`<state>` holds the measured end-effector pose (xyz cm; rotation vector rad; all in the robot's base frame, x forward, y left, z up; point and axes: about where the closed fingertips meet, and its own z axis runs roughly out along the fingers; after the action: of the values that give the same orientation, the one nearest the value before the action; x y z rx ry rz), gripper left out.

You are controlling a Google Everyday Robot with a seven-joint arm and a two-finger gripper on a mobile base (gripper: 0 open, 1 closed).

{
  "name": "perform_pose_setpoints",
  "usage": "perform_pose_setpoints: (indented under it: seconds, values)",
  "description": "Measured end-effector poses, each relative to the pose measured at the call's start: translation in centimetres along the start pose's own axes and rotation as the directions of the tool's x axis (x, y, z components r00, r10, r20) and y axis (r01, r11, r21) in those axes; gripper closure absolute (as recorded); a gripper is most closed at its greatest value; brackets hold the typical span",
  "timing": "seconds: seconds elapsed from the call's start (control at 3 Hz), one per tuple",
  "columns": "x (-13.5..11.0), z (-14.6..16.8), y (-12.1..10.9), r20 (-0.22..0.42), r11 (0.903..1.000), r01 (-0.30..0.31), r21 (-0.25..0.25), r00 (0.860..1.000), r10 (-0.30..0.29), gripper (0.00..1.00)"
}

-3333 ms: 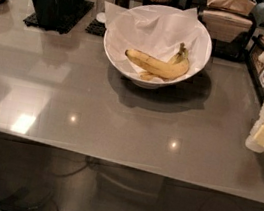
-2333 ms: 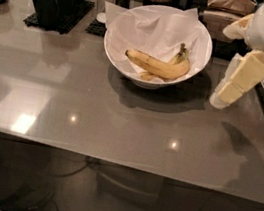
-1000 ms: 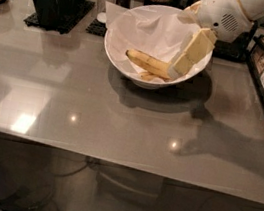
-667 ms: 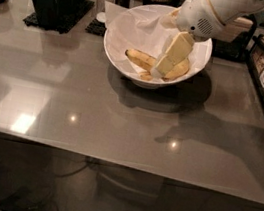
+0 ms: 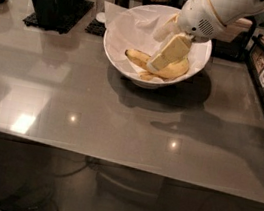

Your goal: Pick banana from white bowl

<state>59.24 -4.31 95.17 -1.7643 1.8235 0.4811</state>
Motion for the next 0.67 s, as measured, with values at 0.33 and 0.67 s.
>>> perform_pose_setpoints:
  seconds: [0.33,0.67]
  values:
    - [0.6,0.4,-1.7,0.020,0.9999,-0.003,0.015,1.000,0.003,0.27]
    - [1.7,1.7,-3.7,0.036,0.9999,-0.011,0.011,0.999,0.011,0.22]
